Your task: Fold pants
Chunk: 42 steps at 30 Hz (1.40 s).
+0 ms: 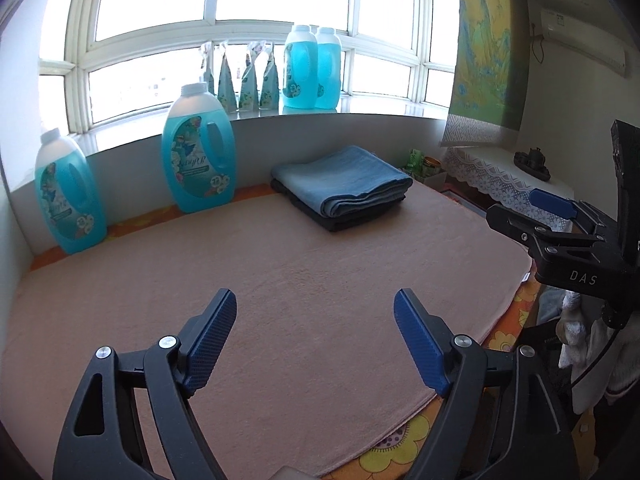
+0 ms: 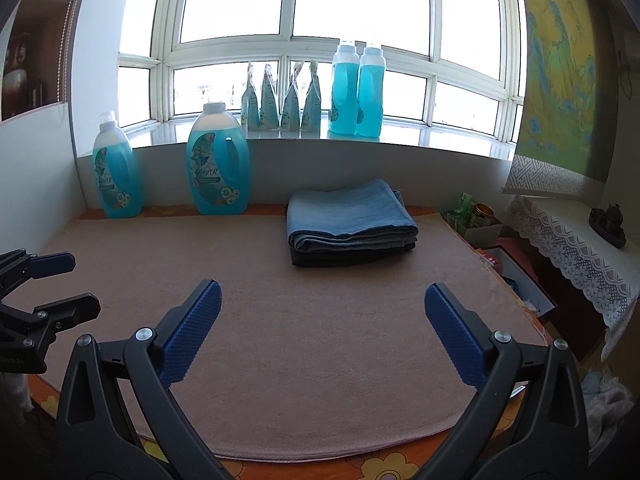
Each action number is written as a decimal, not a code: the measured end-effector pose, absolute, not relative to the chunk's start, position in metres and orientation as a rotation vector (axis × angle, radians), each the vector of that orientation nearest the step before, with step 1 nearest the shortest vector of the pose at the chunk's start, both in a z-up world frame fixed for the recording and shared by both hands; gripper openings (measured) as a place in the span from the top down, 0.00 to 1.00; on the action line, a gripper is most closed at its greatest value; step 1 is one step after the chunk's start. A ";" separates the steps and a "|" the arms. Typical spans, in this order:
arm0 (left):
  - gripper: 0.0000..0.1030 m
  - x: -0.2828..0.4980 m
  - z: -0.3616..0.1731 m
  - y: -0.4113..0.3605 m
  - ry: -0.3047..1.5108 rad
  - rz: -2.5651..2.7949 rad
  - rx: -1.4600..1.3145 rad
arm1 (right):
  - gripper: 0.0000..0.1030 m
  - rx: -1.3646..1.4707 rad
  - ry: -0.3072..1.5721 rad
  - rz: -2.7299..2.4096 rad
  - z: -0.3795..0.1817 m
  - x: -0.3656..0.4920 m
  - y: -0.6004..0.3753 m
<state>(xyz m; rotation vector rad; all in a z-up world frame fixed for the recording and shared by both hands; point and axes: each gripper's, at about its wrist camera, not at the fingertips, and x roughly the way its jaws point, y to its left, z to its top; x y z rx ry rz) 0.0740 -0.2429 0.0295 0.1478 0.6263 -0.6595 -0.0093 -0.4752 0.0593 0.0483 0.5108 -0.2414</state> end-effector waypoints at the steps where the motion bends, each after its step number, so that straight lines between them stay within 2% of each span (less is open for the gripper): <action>1: 0.21 0.073 0.027 -0.240 0.630 -0.649 0.144 | 0.00 0.061 0.509 -0.244 0.057 -0.011 -0.474; 16: 0.21 0.063 0.011 -0.228 0.652 -0.606 0.133 | 0.00 0.167 0.521 -0.307 0.026 -0.022 -0.485; 42: 0.21 0.056 0.014 -0.232 0.643 -0.567 0.156 | 0.00 0.148 0.515 -0.305 0.027 -0.025 -0.484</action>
